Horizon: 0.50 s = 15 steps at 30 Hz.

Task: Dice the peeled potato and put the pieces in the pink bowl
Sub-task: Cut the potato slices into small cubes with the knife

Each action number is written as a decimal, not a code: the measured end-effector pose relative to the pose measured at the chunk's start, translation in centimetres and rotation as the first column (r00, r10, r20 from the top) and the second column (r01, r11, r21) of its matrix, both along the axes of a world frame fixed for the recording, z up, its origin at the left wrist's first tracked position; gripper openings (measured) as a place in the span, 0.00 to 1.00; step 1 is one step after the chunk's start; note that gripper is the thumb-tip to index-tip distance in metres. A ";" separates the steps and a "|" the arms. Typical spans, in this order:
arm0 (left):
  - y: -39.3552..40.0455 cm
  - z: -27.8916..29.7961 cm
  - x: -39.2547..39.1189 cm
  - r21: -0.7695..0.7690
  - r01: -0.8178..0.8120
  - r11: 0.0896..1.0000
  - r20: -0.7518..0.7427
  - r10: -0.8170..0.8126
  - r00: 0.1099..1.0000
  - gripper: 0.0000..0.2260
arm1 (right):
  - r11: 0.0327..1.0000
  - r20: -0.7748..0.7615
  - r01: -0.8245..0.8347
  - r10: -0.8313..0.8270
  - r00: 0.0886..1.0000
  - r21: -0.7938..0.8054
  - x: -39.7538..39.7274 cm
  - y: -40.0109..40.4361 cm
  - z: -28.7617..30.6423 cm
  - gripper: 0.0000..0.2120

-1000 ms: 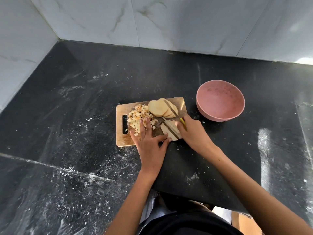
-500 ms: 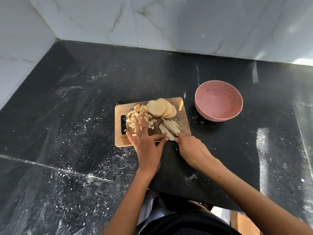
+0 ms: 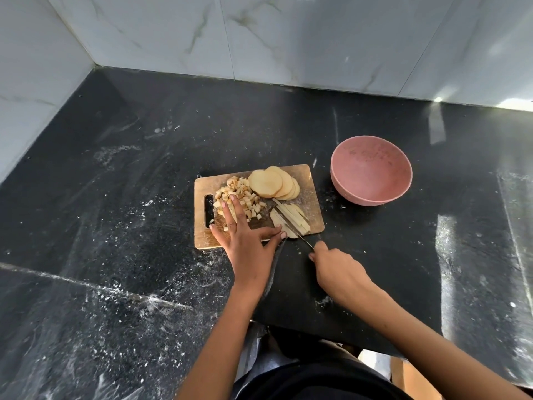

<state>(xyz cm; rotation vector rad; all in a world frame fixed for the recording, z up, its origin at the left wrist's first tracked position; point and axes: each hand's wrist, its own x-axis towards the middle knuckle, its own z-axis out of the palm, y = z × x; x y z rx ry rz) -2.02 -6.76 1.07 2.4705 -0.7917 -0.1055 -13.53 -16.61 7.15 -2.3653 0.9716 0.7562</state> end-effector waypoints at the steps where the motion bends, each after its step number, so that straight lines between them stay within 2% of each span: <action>1: 0.0 0.0 0.0 -0.001 0.001 1.000 -0.003 -0.001 1.000 0.04 | 1.000 -0.005 0.007 -0.006 1.000 0.010 -0.7 0.1 0.1 0.13; 10: 0.1 0.2 -0.1 -0.017 0.001 1.000 -0.045 -0.001 0.999 0.03 | 0.996 0.068 0.039 -0.045 0.997 0.077 -2.6 -0.2 -0.2 0.11; 15: 0.2 0.3 -0.1 -0.019 0.001 1.000 -0.049 -0.002 0.999 0.03 | 1.000 0.092 0.010 -0.011 0.996 0.020 -3.1 0.2 -0.4 0.11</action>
